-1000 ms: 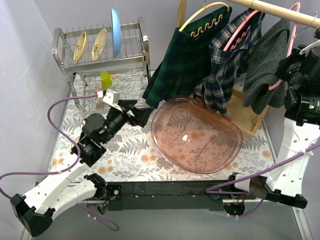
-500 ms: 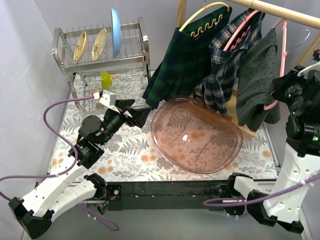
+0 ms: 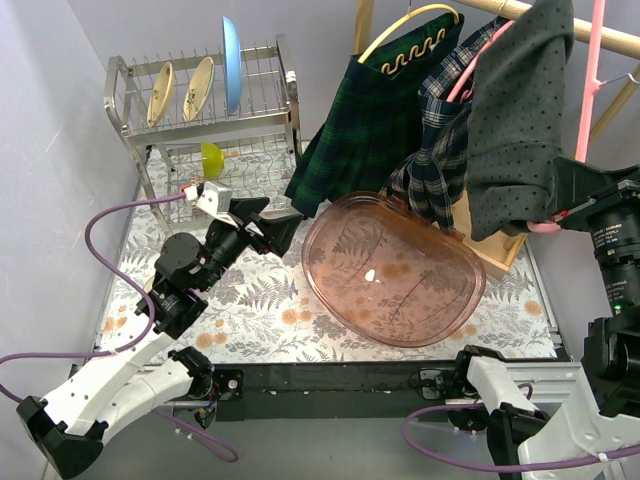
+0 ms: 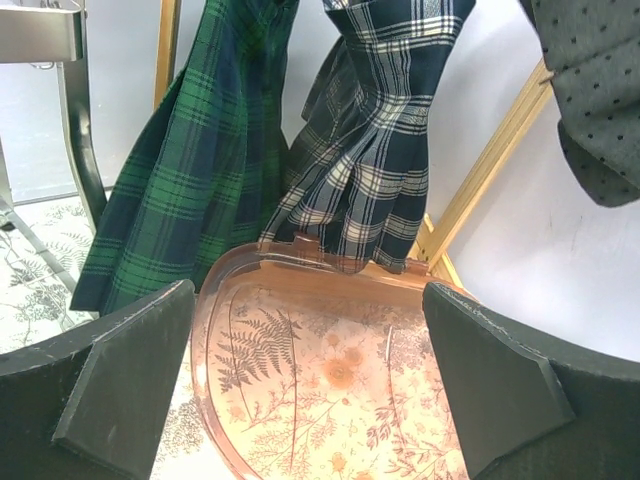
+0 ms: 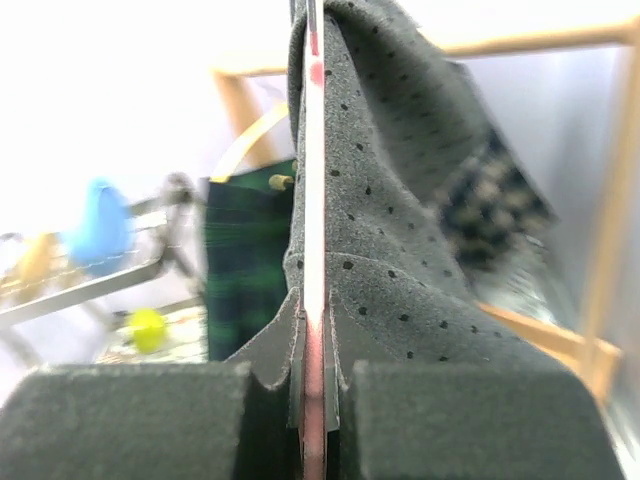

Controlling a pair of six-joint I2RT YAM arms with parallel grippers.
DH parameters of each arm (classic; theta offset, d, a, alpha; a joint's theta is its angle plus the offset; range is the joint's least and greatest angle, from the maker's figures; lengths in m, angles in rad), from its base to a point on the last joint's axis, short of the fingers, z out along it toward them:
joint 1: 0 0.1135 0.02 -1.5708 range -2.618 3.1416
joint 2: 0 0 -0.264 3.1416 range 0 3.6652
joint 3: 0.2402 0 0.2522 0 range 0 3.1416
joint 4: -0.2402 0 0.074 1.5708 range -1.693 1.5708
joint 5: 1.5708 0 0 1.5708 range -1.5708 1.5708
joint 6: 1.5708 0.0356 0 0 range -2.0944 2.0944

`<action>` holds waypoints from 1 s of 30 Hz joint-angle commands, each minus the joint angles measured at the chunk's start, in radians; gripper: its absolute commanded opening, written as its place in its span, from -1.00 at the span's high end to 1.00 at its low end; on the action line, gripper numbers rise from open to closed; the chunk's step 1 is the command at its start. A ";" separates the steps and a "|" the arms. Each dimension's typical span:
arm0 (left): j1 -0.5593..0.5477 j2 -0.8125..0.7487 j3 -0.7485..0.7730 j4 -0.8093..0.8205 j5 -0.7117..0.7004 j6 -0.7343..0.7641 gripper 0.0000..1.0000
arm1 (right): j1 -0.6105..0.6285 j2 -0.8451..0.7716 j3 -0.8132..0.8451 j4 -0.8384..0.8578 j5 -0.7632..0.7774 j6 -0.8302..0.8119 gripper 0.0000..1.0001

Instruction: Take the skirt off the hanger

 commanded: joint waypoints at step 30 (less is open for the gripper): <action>-0.250 0.495 0.442 -0.107 0.209 0.152 -0.96 | 0.026 -0.112 -0.756 0.811 -0.835 0.321 0.97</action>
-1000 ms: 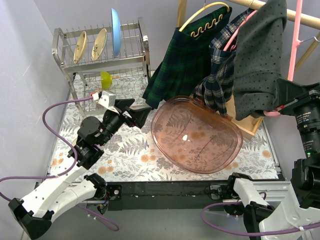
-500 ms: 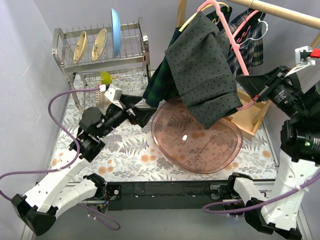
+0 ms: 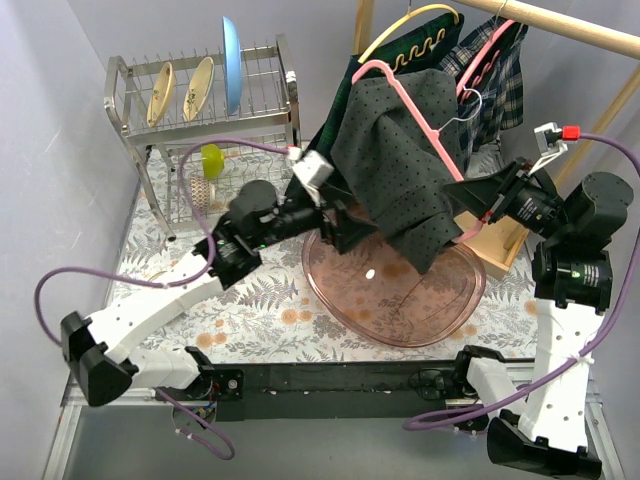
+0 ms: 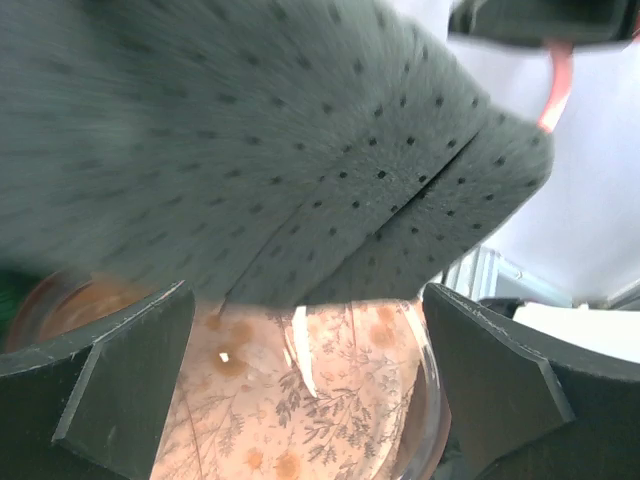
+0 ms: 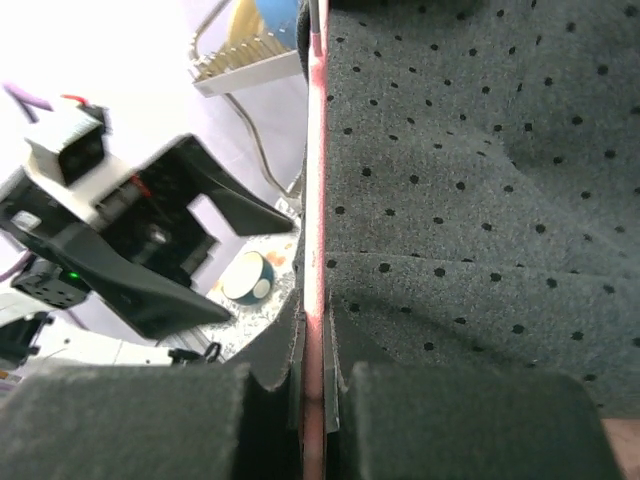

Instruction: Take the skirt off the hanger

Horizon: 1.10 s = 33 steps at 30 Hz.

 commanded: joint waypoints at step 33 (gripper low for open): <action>-0.454 -0.294 -0.023 -0.096 -0.414 -0.020 1.00 | 0.005 -0.123 -0.003 0.190 0.112 0.079 0.97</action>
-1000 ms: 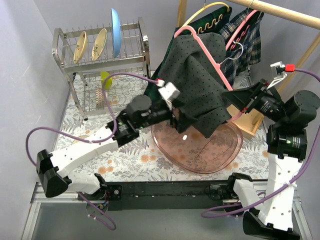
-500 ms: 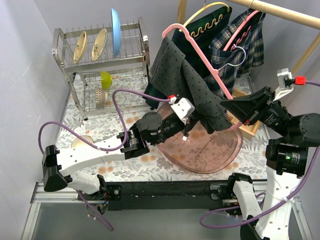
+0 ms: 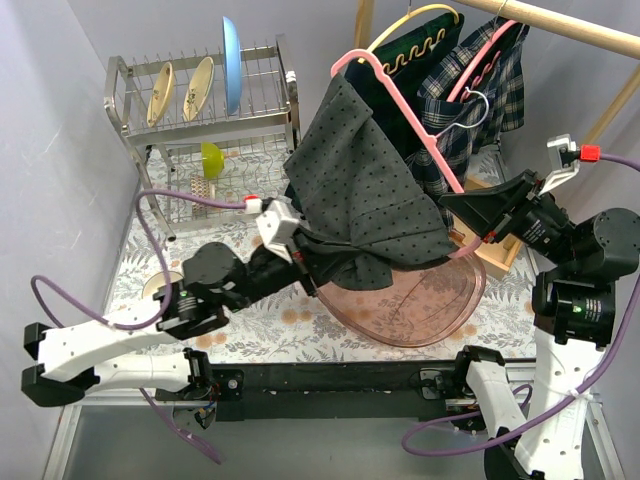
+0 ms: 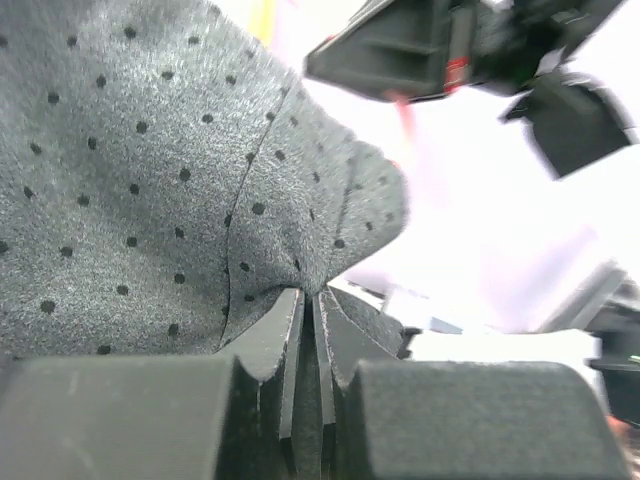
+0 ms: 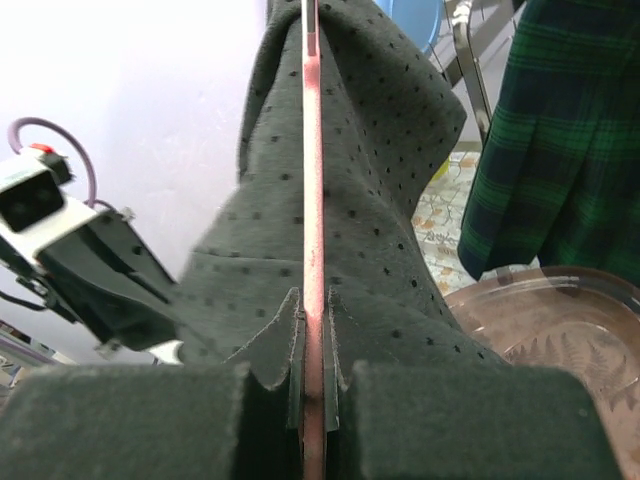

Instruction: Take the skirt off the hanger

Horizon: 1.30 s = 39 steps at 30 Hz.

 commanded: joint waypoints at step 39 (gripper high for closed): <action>0.003 -0.016 0.730 -0.487 -0.209 0.120 1.00 | -0.007 0.021 0.206 -0.047 0.326 -0.222 0.97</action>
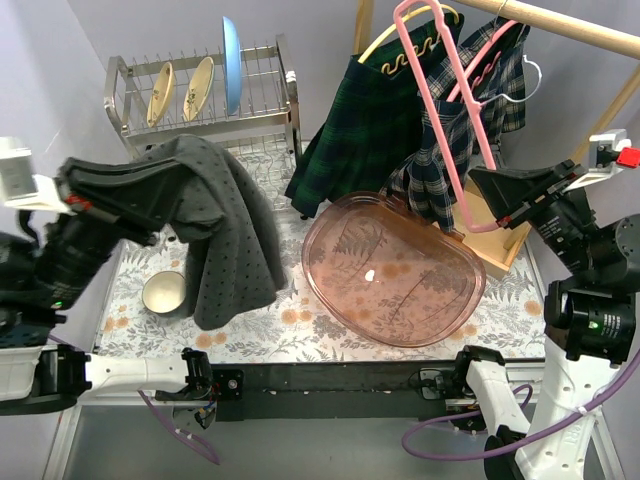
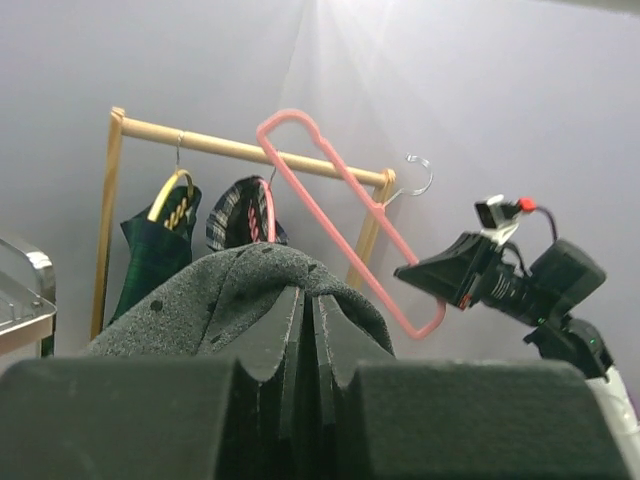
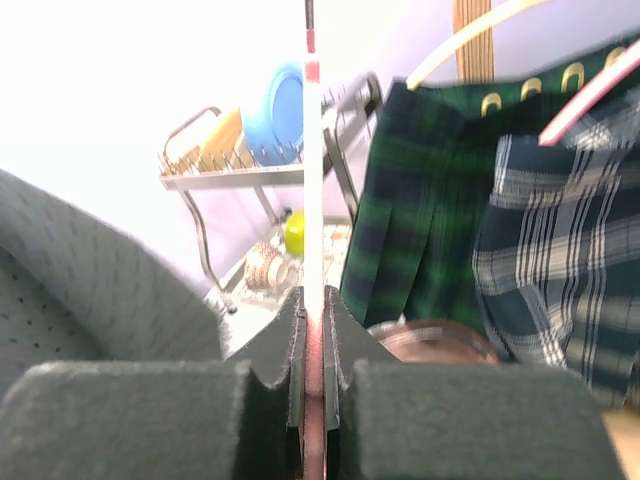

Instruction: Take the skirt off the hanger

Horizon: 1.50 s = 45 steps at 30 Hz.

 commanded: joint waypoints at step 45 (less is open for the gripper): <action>0.133 0.758 -0.450 0.588 0.161 -0.182 1.00 | -0.006 -0.012 0.143 0.123 0.104 0.026 0.97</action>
